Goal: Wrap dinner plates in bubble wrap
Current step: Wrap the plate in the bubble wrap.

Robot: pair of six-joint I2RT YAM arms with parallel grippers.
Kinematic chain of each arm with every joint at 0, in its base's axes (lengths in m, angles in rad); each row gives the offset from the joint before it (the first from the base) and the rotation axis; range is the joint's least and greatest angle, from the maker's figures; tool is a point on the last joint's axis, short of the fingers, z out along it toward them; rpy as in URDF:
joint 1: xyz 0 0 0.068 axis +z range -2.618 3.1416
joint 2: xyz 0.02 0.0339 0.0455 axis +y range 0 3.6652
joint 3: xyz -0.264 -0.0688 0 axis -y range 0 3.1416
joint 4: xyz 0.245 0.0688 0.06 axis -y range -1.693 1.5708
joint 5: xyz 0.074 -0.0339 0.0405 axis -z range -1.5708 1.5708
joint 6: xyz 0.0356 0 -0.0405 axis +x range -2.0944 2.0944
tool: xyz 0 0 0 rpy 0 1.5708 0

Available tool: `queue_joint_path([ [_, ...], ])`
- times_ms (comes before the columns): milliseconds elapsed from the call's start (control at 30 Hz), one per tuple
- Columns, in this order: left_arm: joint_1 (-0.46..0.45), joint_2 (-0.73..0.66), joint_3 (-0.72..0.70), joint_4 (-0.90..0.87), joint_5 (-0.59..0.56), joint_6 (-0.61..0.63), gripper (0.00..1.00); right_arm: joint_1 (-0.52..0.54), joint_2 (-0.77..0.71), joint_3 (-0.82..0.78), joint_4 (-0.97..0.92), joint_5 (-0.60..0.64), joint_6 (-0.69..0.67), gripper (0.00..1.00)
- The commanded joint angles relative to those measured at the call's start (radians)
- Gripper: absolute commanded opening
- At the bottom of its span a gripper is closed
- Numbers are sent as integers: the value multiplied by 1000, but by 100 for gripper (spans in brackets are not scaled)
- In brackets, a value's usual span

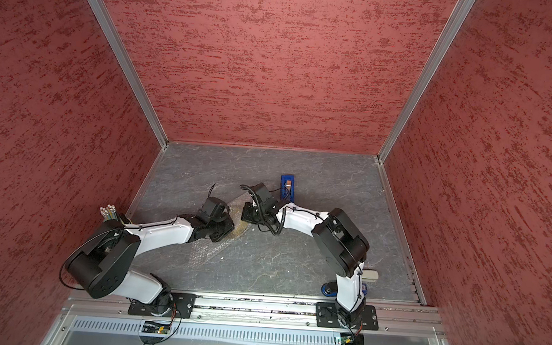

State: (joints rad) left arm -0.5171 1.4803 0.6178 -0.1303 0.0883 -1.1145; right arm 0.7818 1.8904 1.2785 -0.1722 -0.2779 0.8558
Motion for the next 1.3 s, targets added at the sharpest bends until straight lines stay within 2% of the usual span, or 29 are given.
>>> queue_joint_path([
  [0, 2, 31, -29, -17, -4, -4, 0, 2, -12, 109, -80, 58, -38, 10],
  [200, -1, 31, -34, 1, 3, 2, 0, 0, 162, 272, -165, 47, -51, 10],
  [367, -3, 16, -30, 0, -5, 11, 0, -10, 254, 272, -121, 7, -19, 9],
  [567, -15, 4, -12, -16, -16, 22, 0, -13, 266, 251, -126, -13, -23, 9],
  [667, -16, -27, 6, -33, -23, 45, 29, -15, 277, 229, -121, -30, -20, 8],
  [733, -22, -63, 48, -97, -63, 81, 45, -16, 286, 210, -103, -53, -13, 8],
  [800, -21, -99, 95, -164, -103, 113, 54, -18, 291, 192, -90, -59, -3, 7],
  [867, -13, -137, 132, -214, -138, 126, 58, -21, 291, 179, -80, -63, 5, 7],
  [933, 11, -147, 139, -218, -133, 121, 57, -23, 285, 176, -72, -67, 8, 7],
  [1133, 141, -23, 95, -63, 64, 67, 24, -23, 265, 195, -80, -76, 0, 7],
  [1267, 163, 26, 83, -24, 81, 61, 17, -23, 255, 211, -102, -81, -9, 7],
])
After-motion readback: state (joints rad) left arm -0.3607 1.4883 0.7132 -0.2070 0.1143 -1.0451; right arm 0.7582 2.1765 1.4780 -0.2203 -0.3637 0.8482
